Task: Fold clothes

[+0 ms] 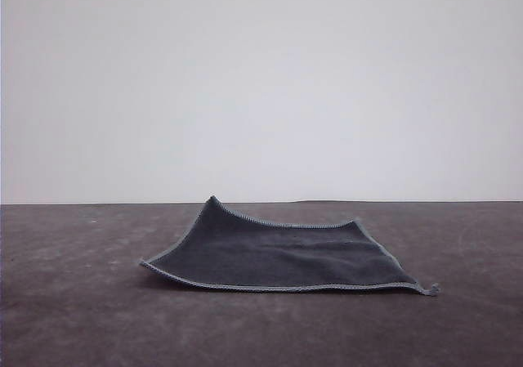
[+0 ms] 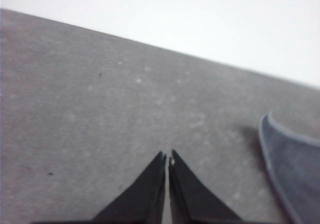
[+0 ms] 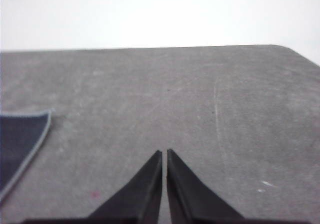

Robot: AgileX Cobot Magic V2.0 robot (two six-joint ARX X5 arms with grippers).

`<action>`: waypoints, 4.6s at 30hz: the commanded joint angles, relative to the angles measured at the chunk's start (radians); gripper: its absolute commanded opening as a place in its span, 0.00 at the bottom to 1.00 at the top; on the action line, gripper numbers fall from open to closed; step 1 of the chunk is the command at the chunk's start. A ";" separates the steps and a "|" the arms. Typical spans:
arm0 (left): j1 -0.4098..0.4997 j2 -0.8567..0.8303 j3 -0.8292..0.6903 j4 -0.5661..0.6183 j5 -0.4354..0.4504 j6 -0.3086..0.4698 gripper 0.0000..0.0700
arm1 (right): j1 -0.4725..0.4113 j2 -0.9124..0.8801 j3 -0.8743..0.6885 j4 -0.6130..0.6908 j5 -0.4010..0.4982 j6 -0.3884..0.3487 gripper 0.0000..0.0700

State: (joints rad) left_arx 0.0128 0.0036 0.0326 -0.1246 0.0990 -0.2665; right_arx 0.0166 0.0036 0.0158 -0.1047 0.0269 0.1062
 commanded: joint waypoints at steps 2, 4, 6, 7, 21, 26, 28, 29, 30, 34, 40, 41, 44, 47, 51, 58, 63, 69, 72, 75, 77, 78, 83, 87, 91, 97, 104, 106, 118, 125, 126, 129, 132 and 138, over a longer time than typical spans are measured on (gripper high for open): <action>-0.001 0.000 -0.020 0.067 -0.005 -0.135 0.00 | 0.000 0.000 -0.003 0.051 0.000 0.101 0.02; -0.001 0.000 -0.019 0.148 -0.005 -0.143 0.00 | 0.000 0.000 0.001 0.096 0.001 0.103 0.02; -0.001 0.000 -0.013 0.233 -0.006 -0.137 0.00 | 0.000 0.000 0.011 0.140 0.004 0.102 0.02; -0.001 0.000 -0.006 0.267 -0.006 -0.133 0.00 | 0.000 0.000 0.020 0.157 0.008 0.103 0.02; -0.001 0.123 0.422 -0.211 -0.105 -0.079 0.01 | 0.000 0.087 0.419 -0.260 0.007 0.122 0.01; -0.001 0.253 0.568 -0.406 -0.101 0.000 0.00 | 0.000 0.215 0.544 -0.461 -0.001 0.084 0.01; -0.001 0.311 0.611 -0.469 -0.092 0.037 0.00 | 0.000 0.273 0.574 -0.516 -0.004 0.052 0.01; -0.001 0.342 0.629 -0.494 -0.079 0.055 0.00 | 0.000 0.299 0.582 -0.533 -0.015 0.036 0.01; -0.001 0.370 0.644 -0.516 -0.064 0.071 0.00 | 0.000 0.328 0.589 -0.546 -0.034 0.020 0.01; -0.001 0.481 0.694 -0.583 0.007 0.080 0.00 | 0.000 0.430 0.592 -0.548 -0.119 -0.016 0.01; -0.080 0.595 0.722 -0.596 0.052 0.083 0.00 | 0.017 0.575 0.592 -0.512 -0.246 -0.044 0.01; -0.107 0.606 0.722 -0.588 0.052 0.089 0.00 | 0.028 0.592 0.592 -0.503 -0.249 -0.045 0.01; -0.198 0.633 0.722 -0.553 0.051 0.104 0.00 | 0.076 0.632 0.592 -0.469 -0.248 -0.061 0.01; -0.272 0.660 0.726 -0.527 0.051 0.125 0.00 | 0.127 0.656 0.592 -0.444 -0.248 -0.071 0.01; -0.326 0.690 0.730 -0.532 0.052 0.172 0.00 | 0.171 0.664 0.592 -0.438 -0.248 -0.071 0.01; -0.332 0.697 0.730 -0.523 0.052 0.185 0.40 | 0.180 0.661 0.592 -0.430 -0.247 -0.095 0.59; -0.332 0.678 0.730 -0.523 0.052 0.184 0.57 | 0.180 0.661 0.592 -0.418 -0.247 -0.095 0.69; -0.332 0.668 0.730 -0.524 0.052 0.151 0.57 | 0.180 0.661 0.592 -0.409 -0.248 -0.086 0.69; -0.332 0.670 0.730 -0.524 0.052 0.100 0.58 | 0.180 0.661 0.592 -0.408 -0.247 -0.058 0.69; -0.332 0.673 0.730 -0.524 0.052 0.085 0.69 | 0.180 0.661 0.592 -0.408 -0.248 -0.031 0.69; -0.332 0.678 0.731 -0.525 0.052 0.074 0.75 | 0.180 0.662 0.592 -0.409 -0.249 -0.009 0.69; -0.332 0.681 0.732 -0.526 0.052 0.060 0.75 | 0.180 0.662 0.592 -0.410 -0.250 0.008 0.69; -0.332 0.760 0.769 -0.544 0.071 -0.022 0.75 | 0.175 0.718 0.612 -0.433 -0.313 0.137 0.69; -0.332 0.881 0.827 -0.566 0.123 -0.052 0.75 | 0.175 0.808 0.642 -0.435 -0.371 0.187 0.69; -0.332 1.017 0.882 -0.558 0.171 -0.047 0.75 | 0.174 0.915 0.677 -0.427 -0.401 0.195 0.69; -0.332 1.228 0.951 -0.500 0.233 -0.012 0.75 | 0.168 1.131 0.721 -0.330 -0.469 0.195 0.69; -0.332 1.453 1.033 -0.379 0.243 0.012 0.75 | 0.148 1.395 0.780 -0.135 -0.543 0.200 0.69; -0.332 1.519 1.068 -0.361 0.243 0.024 0.75 | 0.138 1.464 0.804 -0.097 -0.556 0.202 0.69; -0.334 1.900 1.358 -0.347 0.243 0.098 0.75 | 0.098 1.744 0.970 -0.041 -0.607 0.200 0.69; -0.334 2.076 1.513 -0.346 0.286 0.099 0.75 | 0.087 1.820 1.037 -0.011 -0.612 0.201 0.69; -0.334 2.096 1.531 -0.347 0.307 0.096 0.75 | 0.086 1.829 1.044 -0.004 -0.613 0.201 0.69; -0.347 2.146 1.579 -0.352 0.332 0.090 0.75 | 0.080 1.855 1.068 0.000 -0.632 0.202 0.69; -0.362 2.175 1.612 -0.353 0.346 0.090 0.75 | 0.076 1.888 1.095 0.000 -0.667 0.209 0.69; -0.385 2.176 1.614 -0.350 0.347 0.094 0.75 | 0.073 1.967 1.149 0.004 -0.713 0.216 0.69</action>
State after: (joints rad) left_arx -0.3684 2.1494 1.6260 -0.4739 0.4412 -0.1772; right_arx 0.0896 1.9358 1.1491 -0.1034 -0.6941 0.3093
